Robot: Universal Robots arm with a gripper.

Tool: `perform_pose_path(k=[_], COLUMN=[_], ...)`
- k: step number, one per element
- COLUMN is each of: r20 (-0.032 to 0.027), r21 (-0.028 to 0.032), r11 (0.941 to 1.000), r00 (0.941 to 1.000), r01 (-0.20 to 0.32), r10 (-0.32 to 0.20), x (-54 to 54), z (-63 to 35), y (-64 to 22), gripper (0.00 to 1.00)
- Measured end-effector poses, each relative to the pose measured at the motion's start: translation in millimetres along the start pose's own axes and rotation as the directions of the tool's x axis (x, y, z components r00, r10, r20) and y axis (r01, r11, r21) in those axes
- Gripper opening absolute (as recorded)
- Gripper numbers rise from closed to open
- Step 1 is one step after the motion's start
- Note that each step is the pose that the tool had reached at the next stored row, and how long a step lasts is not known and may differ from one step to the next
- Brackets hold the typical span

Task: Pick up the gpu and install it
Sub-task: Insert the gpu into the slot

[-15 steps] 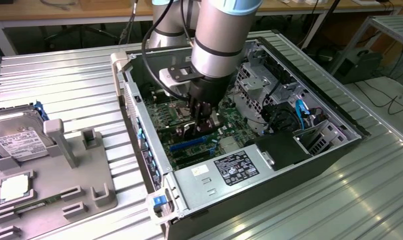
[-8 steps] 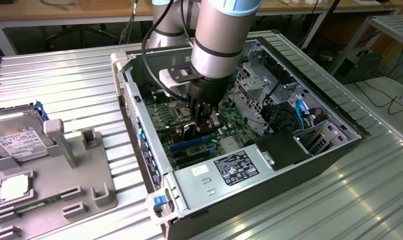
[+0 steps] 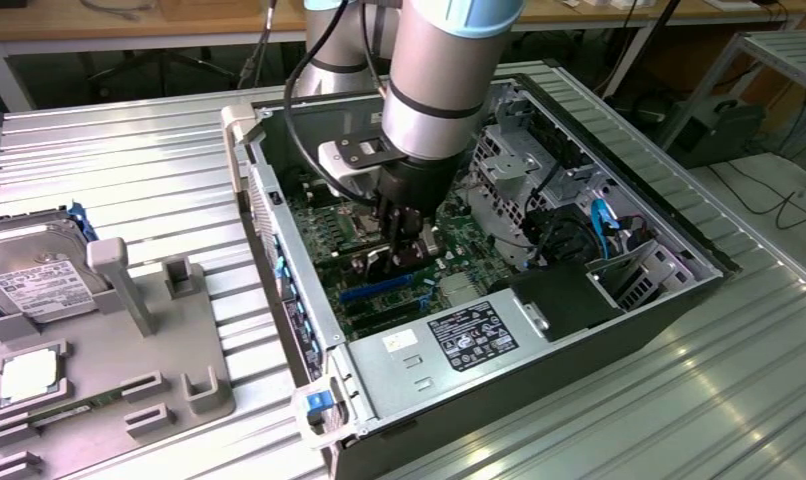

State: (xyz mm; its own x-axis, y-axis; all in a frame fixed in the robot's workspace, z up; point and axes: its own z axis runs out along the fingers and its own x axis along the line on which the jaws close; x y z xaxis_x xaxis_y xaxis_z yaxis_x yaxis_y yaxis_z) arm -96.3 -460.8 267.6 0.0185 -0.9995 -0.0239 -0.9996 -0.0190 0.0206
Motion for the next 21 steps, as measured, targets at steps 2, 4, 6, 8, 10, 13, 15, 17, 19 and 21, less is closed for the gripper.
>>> perform_pose_path(k=[2,4,6,8,10,13,15,17,19,21], r20=[0.0001,0.0000,0.0000,0.0000,-0.0002,-0.0001,0.0000,0.0000,0.0000,0.0000], r21=[0.0001,0.0000,0.0000,0.0001,-0.0001,-0.0001,-0.0002,-0.0001,-0.0001,-0.0001], r11=[1.0000,1.0000,1.0000,1.0000,1.0000,1.0000,1.0000,1.0000,1.0000,1.0000], r00=[1.0000,1.0000,1.0000,1.0000,1.0000,1.0000,1.0000,1.0000,1.0000,1.0000], r01=[0.000,0.000,0.000,0.000,0.000,0.000,0.000,0.000,0.000,0.000], r10=[0.000,0.000,0.000,0.000,0.000,0.000,0.000,0.000,0.000,0.000], x=[0.0,0.1,0.1,0.1,0.2,0.2,0.2,0.2,0.2,0.2], z=[1.3,2.8,4.1,5.3,6.1,7.6,7.7,7.7,7.7,7.7], y=[0.0,-0.1,-0.1,-0.1,-0.1,-0.2,-0.1,-0.2,-0.2,-0.2], gripper=[0.27,0.27,0.27,0.27,0.27,0.27,0.27,0.27,0.27,0.27])
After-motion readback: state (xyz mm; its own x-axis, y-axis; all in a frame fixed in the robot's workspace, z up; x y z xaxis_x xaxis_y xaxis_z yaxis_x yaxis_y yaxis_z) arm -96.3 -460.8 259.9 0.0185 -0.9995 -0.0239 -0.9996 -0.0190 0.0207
